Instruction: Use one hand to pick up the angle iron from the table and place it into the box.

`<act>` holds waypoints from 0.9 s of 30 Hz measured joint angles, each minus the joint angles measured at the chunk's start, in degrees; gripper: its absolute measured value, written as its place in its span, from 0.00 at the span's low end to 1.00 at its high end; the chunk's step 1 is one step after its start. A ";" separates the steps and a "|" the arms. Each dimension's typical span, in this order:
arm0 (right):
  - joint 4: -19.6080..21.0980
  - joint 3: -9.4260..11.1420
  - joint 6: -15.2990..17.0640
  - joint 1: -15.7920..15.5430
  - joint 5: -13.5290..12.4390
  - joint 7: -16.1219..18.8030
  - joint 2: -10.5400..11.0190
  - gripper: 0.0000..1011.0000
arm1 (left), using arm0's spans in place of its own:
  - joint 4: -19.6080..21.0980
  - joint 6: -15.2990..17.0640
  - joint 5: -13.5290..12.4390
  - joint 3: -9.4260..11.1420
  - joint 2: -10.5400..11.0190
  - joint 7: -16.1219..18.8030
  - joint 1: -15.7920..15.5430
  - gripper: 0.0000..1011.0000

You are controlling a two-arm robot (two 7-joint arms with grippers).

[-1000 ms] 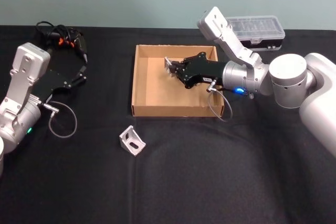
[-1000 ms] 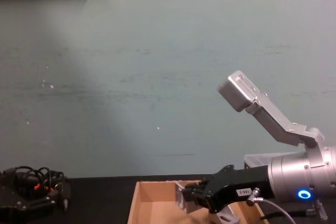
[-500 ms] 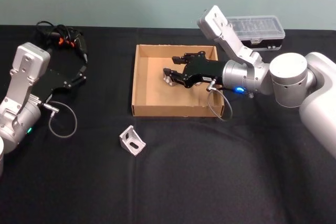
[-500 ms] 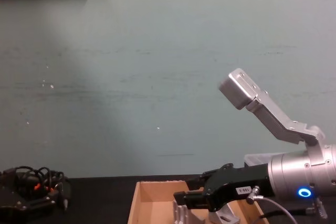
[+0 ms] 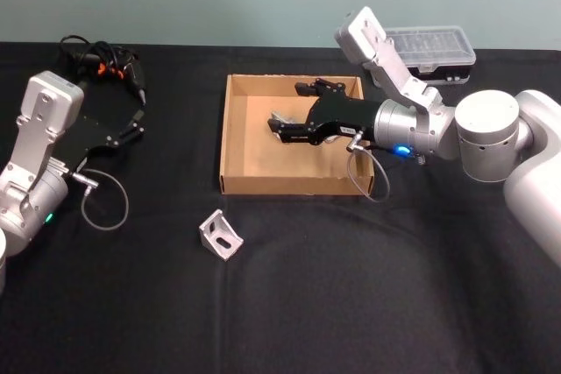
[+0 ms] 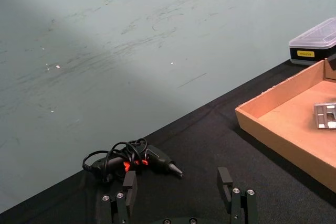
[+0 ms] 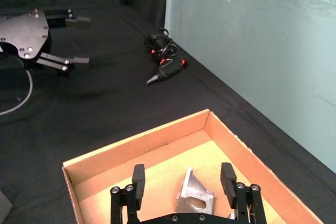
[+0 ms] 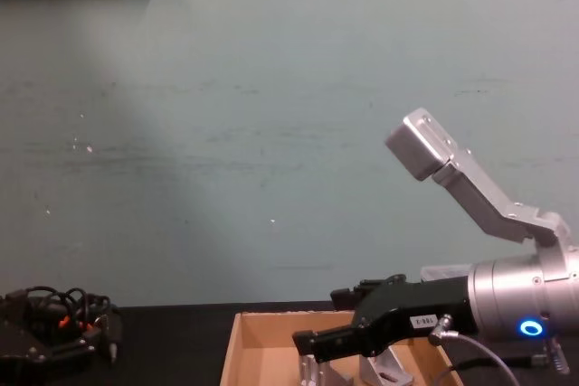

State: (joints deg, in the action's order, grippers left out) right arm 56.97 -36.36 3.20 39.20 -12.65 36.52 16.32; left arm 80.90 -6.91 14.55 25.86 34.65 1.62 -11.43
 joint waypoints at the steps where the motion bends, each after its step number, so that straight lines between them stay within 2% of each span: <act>1: 0.39 0.18 0.09 -0.17 -0.02 -0.05 0.11 0.90 | 0.00 0.00 0.00 0.00 0.00 0.00 0.00 0.99; 5: 2.79 1.18 0.56 -1.23 -0.47 -0.38 0.89 0.99 | 0.00 0.00 0.00 0.00 0.00 0.00 0.00 0.99; 10: 6.96 2.52 1.17 -2.82 -1.55 -0.68 2.27 0.99 | 0.00 0.00 0.00 0.00 0.00 0.00 0.00 0.99; 17: 15.61 4.59 2.51 -5.97 -4.29 -0.90 5.06 0.99 | 0.00 0.00 0.00 0.00 0.00 0.00 0.00 0.99; 23: 21.94 4.84 3.47 -8.39 -6.33 -0.54 7.14 0.99 | 0.00 0.00 0.00 0.00 0.00 0.00 0.00 0.99; 27: 26.41 3.80 4.46 -10.44 -7.65 0.39 8.75 0.99 | 0.00 0.00 0.00 0.00 0.00 0.00 0.00 0.99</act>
State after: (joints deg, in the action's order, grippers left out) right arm 83.38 -32.55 7.66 28.76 -20.30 36.91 25.07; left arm 80.90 -6.90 14.55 25.86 34.65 1.62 -11.43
